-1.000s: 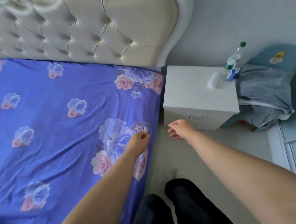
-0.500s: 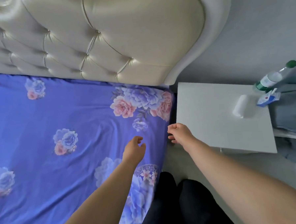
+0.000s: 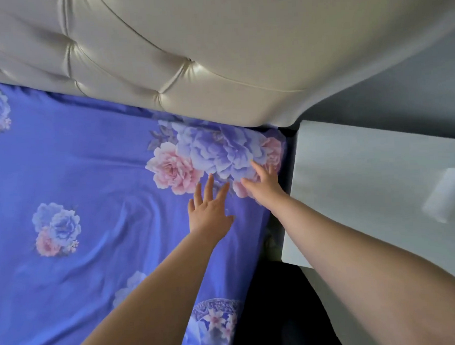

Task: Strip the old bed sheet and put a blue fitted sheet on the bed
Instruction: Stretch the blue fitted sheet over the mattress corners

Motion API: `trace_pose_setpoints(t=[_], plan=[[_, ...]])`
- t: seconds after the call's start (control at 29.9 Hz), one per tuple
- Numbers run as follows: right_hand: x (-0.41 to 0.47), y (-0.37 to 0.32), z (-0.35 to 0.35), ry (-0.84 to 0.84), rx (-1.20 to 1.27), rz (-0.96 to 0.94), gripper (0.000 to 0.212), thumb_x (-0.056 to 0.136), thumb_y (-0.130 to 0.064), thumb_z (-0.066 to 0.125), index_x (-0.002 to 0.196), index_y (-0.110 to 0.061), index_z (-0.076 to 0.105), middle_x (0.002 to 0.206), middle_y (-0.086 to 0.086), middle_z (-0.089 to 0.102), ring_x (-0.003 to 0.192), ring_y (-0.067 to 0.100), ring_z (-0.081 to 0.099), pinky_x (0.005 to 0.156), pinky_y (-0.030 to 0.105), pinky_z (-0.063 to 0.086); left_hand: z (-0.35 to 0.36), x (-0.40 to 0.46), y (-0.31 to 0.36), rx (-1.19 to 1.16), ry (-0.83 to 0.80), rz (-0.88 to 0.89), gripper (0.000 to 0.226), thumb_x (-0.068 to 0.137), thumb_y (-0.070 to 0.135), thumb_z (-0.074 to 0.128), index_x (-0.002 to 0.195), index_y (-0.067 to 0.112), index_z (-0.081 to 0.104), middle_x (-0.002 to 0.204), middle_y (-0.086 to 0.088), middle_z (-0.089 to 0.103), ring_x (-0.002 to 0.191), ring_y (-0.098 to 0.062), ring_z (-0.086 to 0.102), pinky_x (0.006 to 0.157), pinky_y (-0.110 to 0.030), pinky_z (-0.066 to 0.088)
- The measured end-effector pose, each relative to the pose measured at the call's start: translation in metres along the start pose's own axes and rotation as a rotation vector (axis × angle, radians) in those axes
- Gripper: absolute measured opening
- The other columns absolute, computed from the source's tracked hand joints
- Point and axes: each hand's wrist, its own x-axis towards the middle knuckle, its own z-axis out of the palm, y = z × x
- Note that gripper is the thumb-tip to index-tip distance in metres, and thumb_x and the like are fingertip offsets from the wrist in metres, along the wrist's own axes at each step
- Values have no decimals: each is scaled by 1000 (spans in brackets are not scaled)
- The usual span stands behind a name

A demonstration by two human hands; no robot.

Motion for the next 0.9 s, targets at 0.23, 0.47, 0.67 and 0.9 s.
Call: trace_pose_setpoints(t=[0.23,0.47,0.67,0.9], plan=[[89,21,2,-41,-82,86,109,75,-58,69,151,-28,-4,160,5,-6,147,24,4,118,41,15,40,50,-10,-96,-221,-23,102,79,47,70,149,41,-5,155,14,-23,146,-21,-10,110,-53,28],[123,31,4,275,600,395,115,65,-53,79,150,-14,13,150,12,32,134,32,37,112,43,31,48,61,-20,-181,-172,38,90,81,54,64,150,39,7,159,10,-11,147,-21,-3,116,-48,19],[80,19,17,258,396,26,78,70,-53,75,130,-11,48,127,4,60,115,18,57,98,27,44,28,76,-32,-421,-36,-1,57,85,28,68,136,17,45,136,-1,48,130,-20,43,103,-29,32],[24,4,38,67,-76,-307,85,72,-50,74,137,-15,32,132,6,51,118,27,53,91,36,47,39,66,-38,-499,11,-155,27,83,18,66,96,15,42,104,-6,51,98,-31,56,77,-33,41]])
